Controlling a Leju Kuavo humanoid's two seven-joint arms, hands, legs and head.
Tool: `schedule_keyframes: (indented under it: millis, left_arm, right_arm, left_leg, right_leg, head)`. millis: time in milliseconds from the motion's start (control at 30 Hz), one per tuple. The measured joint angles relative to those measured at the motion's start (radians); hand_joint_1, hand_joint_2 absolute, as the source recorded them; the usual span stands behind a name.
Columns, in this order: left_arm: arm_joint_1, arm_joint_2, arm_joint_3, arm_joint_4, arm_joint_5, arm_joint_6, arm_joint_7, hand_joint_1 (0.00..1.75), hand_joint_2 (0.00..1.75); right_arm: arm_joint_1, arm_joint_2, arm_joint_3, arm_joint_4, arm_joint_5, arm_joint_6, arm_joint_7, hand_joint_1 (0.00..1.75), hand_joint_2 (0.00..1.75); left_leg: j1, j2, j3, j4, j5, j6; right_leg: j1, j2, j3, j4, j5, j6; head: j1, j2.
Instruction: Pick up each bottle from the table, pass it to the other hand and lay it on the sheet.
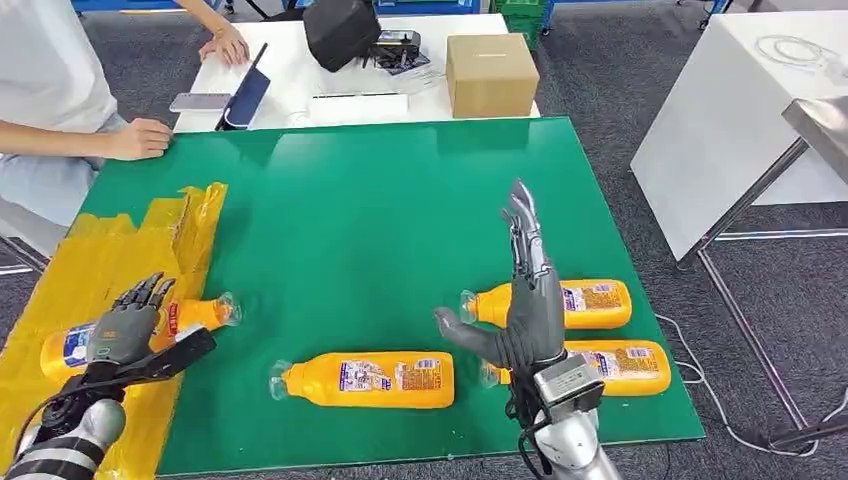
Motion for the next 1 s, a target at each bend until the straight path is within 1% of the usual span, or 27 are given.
schedule_keyframes:
  millis: [100, 167, 267, 367, 467, 633, 733, 833, 900, 1000]
  left_arm:
    - [0.023, -0.016, 0.018, -0.027, 0.044, 0.011, -0.039, 0.0, 1.75]
    - [0.047, -0.029, 0.038, -0.065, 0.141, -0.004, -0.107, 0.0, 1.75]
    - [0.099, -0.066, 0.083, -0.188, 0.318, -0.043, -0.227, 0.0, 1.75]
    - [0.136, -0.09, 0.112, -0.293, 0.347, -0.047, -0.248, 0.0, 1.75]
    - [0.162, -0.109, 0.13, -0.37, 0.353, -0.047, -0.252, 0.0, 1.75]
    - [0.177, -0.13, 0.152, -0.428, 0.363, -0.031, -0.281, 0.0, 1.75]
    - [0.182, -0.151, 0.161, -0.457, 0.371, -0.008, -0.299, 0.0, 1.75]
    - [0.185, -0.177, 0.161, -0.489, 0.401, -0.007, -0.313, 0.0, 1.75]
    - [0.186, -0.193, 0.16, -0.507, 0.408, -0.008, -0.317, 0.0, 1.75]
    - [0.188, -0.21, 0.156, -0.526, 0.442, -0.024, -0.329, 0.0, 1.75]
  right_arm:
    - [-0.003, -0.005, 0.0, 0.008, 0.007, 0.0, 0.006, 0.0, 1.75]
    - [-0.005, -0.009, 0.001, 0.013, 0.031, 0.004, 0.019, 0.0, 1.75]
    - [-0.017, -0.02, 0.013, 0.03, 0.099, 0.02, 0.056, 0.0, 1.75]
    - [-0.033, -0.029, 0.032, 0.058, 0.156, 0.041, 0.087, 0.0, 1.75]
    - [-0.044, -0.035, 0.05, 0.083, 0.171, 0.048, 0.094, 0.0, 1.75]
    - [-0.065, -0.045, 0.078, 0.113, 0.234, 0.07, 0.133, 0.0, 1.75]
    - [-0.097, -0.052, 0.119, 0.154, 0.321, 0.114, 0.183, 0.0, 1.75]
    - [-0.151, -0.06, 0.184, 0.226, 0.421, 0.171, 0.239, 0.0, 1.75]
    - [-0.18, -0.063, 0.231, 0.274, 0.446, 0.187, 0.253, 0.0, 1.75]
    - [-0.228, -0.072, 0.291, 0.337, 0.455, 0.253, 0.262, 0.0, 1.75]
  left_leg:
    - [0.0, 0.0, -0.001, 0.0, 0.0, 0.0]
    - [0.0, 0.0, -0.002, 0.0, 0.0, 0.0]
    - [0.0, 0.0, -0.004, 0.0, 0.0, 0.0]
    - [0.0, 0.0, -0.004, 0.0, 0.0, 0.0]
    - [0.0, -0.001, -0.004, 0.0, 0.0, 0.0]
    - [0.0, 0.0, -0.004, 0.0, 0.0, 0.0]
    - [0.0, 0.0, -0.004, 0.0, 0.0, 0.0]
    - [0.0, 0.0, -0.004, 0.0, 0.0, 0.0]
    - [0.0, -0.001, -0.004, 0.0, 0.0, 0.0]
    - [0.0, -0.001, -0.004, 0.0, 0.0, 0.0]
  right_leg:
    - [0.0, 0.0, 0.0, 0.0, 0.0, 0.0]
    - [0.0, 0.0, -0.001, 0.0, 0.0, 0.0]
    - [0.0, 0.0, -0.003, 0.0, 0.0, 0.0]
    - [0.0, 0.0, -0.004, 0.0, 0.0, 0.0]
    - [0.0, 0.0, -0.004, 0.0, 0.0, 0.0]
    - [0.0, 0.0, -0.003, 0.0, 0.0, 0.0]
    - [0.0, 0.0, -0.003, 0.0, 0.0, 0.0]
    - [0.0, 0.0, -0.003, 0.0, 0.0, 0.0]
    - [0.0, 0.0, -0.003, 0.0, 0.0, 0.0]
    - [0.0, 0.0, -0.004, 0.0, 0.0, 0.0]
  head:
    - [0.001, 0.0]
    - [0.0, 0.0]
    - [0.001, 0.0]
    - [0.0, 0.0]
    - [0.0, 0.0]
    - [0.0, 0.0]
    - [0.0, 0.0]
    - [0.001, 0.0]
    - [0.001, 0.0]
    - [0.0, 0.0]
